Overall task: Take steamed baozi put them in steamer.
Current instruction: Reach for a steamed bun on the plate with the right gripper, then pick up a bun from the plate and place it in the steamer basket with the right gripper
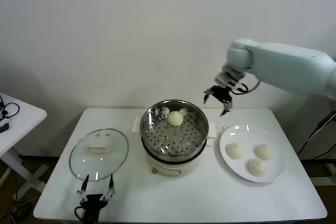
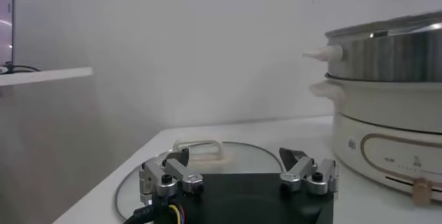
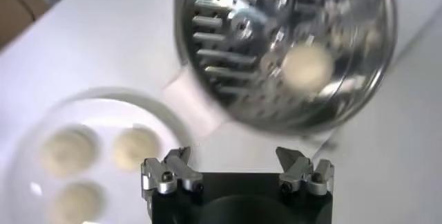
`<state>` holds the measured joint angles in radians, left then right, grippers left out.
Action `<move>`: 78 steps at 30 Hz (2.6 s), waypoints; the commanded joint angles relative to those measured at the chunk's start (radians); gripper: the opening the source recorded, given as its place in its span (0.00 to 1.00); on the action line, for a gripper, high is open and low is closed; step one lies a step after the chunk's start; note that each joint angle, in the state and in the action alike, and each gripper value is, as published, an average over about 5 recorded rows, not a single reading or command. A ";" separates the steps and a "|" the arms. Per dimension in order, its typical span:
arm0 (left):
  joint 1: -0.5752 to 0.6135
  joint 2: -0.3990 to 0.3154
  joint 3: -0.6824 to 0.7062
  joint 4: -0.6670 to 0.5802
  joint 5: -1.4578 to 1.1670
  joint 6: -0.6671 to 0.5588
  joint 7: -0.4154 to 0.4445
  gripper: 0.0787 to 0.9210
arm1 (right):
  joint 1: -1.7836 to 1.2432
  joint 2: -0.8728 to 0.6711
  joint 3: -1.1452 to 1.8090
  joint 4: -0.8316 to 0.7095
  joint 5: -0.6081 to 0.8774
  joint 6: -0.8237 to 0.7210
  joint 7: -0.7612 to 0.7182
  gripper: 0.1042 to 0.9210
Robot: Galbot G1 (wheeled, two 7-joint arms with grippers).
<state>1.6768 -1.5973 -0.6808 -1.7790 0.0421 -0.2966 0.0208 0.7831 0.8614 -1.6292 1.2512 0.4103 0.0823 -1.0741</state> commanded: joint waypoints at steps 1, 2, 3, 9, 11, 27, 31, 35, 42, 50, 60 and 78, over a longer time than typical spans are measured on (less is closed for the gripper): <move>0.000 -0.002 -0.001 0.005 0.005 -0.001 -0.001 0.88 | -0.155 -0.282 0.023 0.188 0.085 -0.376 0.135 0.88; 0.000 -0.003 -0.001 0.004 0.006 -0.001 -0.001 0.88 | -0.198 -0.281 0.056 0.175 0.069 -0.380 0.143 0.88; 0.001 -0.003 -0.001 0.003 0.007 0.000 -0.001 0.88 | -0.236 -0.277 0.086 0.162 0.051 -0.383 0.150 0.88; 0.006 -0.008 -0.008 0.004 0.009 -0.003 -0.004 0.88 | -0.443 -0.231 0.248 0.047 -0.073 -0.389 0.185 0.88; 0.007 -0.009 -0.008 0.013 0.014 -0.008 -0.007 0.88 | -0.498 -0.215 0.297 0.014 -0.115 -0.388 0.188 0.88; 0.017 -0.012 -0.007 0.022 0.031 -0.011 -0.013 0.88 | -0.585 -0.133 0.373 -0.089 -0.182 -0.363 0.180 0.88; 0.018 -0.010 -0.011 0.020 0.030 -0.010 -0.013 0.88 | -0.584 -0.121 0.375 -0.096 -0.185 -0.363 0.182 0.88; 0.016 -0.011 -0.011 0.022 0.030 -0.009 -0.014 0.88 | -0.584 -0.110 0.384 -0.105 -0.186 -0.363 0.188 0.87; 0.016 -0.013 -0.010 0.022 0.031 -0.011 -0.015 0.88 | -0.574 -0.116 0.378 -0.084 -0.176 -0.364 0.175 0.66; 0.019 -0.012 -0.015 0.019 0.032 -0.013 -0.017 0.88 | -0.382 -0.158 0.259 -0.021 -0.081 -0.355 0.131 0.54; 0.015 -0.013 -0.008 0.014 0.036 -0.015 -0.018 0.88 | 0.288 -0.108 -0.166 0.107 0.239 -0.278 -0.028 0.54; 0.013 -0.012 -0.004 0.002 0.028 -0.012 -0.017 0.88 | 0.122 0.234 0.117 0.264 0.419 -0.550 0.217 0.54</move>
<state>1.6900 -1.6092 -0.6847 -1.7753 0.0707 -0.3102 0.0036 0.9734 0.9078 -1.5963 1.4608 0.7597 -0.3432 -0.9782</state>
